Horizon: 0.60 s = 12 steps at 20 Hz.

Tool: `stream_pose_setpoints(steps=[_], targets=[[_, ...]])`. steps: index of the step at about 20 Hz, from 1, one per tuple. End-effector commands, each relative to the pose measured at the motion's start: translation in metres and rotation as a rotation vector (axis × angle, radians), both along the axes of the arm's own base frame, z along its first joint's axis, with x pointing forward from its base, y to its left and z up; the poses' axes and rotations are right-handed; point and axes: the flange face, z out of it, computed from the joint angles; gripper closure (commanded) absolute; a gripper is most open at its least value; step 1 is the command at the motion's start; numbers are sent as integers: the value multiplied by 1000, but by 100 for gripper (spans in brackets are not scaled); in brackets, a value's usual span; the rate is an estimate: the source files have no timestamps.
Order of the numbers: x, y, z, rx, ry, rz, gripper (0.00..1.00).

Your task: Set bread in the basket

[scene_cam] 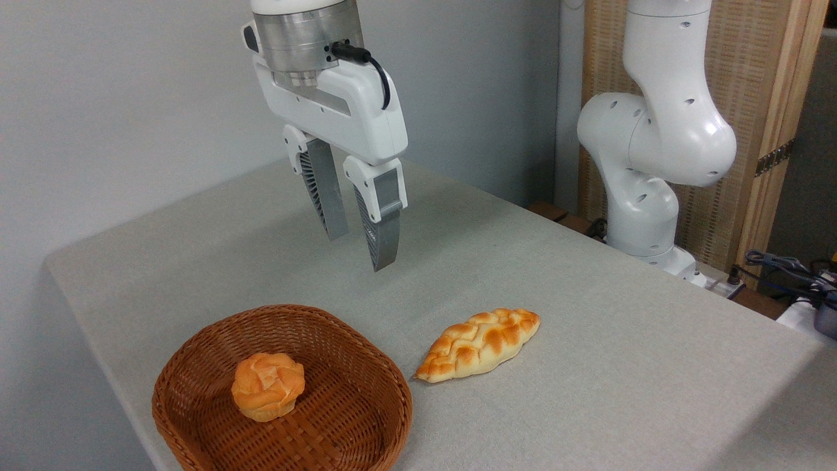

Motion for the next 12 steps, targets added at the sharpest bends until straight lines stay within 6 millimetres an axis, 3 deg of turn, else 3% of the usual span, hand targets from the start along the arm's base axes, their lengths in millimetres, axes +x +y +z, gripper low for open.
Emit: stream_pose_setpoints(steps=[1,12], targets=[[0,1,2,-22,7,16,0],[-7,1,-3,-21,21,16,0]])
